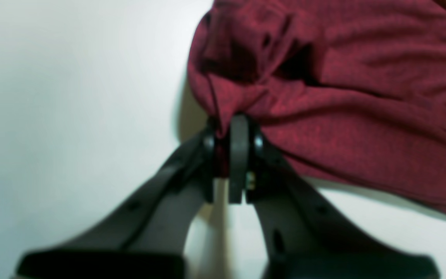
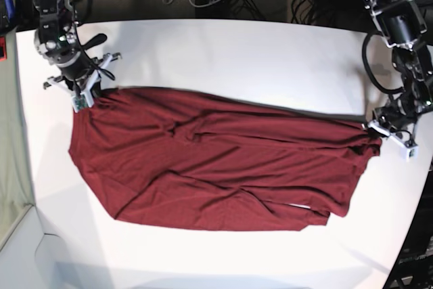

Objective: Layout the t-shirt on the table in an organized manner, then fold the t-shirt properly
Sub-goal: 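Lift the held shirt edge and pull it back toward the robot with both grippers, then pull the held corners apart with both grippers, spreading the shirt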

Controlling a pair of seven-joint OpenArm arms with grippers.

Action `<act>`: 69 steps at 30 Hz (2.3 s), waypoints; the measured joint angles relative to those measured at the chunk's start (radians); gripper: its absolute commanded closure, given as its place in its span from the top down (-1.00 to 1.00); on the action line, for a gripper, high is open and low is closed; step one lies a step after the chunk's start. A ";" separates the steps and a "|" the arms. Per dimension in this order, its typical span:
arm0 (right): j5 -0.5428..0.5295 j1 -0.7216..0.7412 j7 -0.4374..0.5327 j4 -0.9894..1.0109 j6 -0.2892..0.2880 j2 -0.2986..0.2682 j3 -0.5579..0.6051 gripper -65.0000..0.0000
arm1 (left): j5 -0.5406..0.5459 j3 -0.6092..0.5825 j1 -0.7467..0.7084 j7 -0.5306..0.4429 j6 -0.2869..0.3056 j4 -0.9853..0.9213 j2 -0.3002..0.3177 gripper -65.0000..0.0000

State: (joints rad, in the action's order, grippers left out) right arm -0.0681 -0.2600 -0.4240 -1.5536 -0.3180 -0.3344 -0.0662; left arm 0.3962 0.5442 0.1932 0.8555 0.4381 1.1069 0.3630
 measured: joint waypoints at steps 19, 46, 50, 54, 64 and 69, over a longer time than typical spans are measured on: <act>0.007 -0.138 -0.010 -0.143 -0.001 -0.048 0.001 -1.00 | -0.002 0.003 -0.299 0.008 0.000 0.333 -0.021 -1.00; 0.008 -0.310 -0.002 -0.203 -0.254 -0.040 -0.148 -1.00 | 0.008 0.101 -0.386 0.296 0.004 0.605 -0.016 -1.00; 0.009 -0.334 -0.006 -0.214 -0.258 -0.036 -0.145 -1.00 | 0.011 0.101 -0.430 0.290 0.004 0.608 -0.014 -1.00; 0.008 -0.337 -0.005 -0.217 -0.259 -0.016 -0.148 -1.00 | -0.006 0.101 -0.450 0.294 0.046 0.608 -0.014 -1.00; 0.008 -0.351 -0.005 -0.220 -0.258 -0.014 -0.149 -1.00 | -0.070 0.101 -0.447 0.290 0.109 0.600 -0.011 -1.00; 0.008 -0.370 -0.001 -0.220 -0.258 -0.014 -0.149 -1.00 | -0.108 0.101 -0.447 0.289 0.112 0.600 -0.014 -1.00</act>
State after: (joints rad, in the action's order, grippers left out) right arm -0.0597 -0.6304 -0.4252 -1.7737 -0.5762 -0.3489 -0.2150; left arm 0.2878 0.6456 -0.2543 1.1446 0.5503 1.7073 0.3489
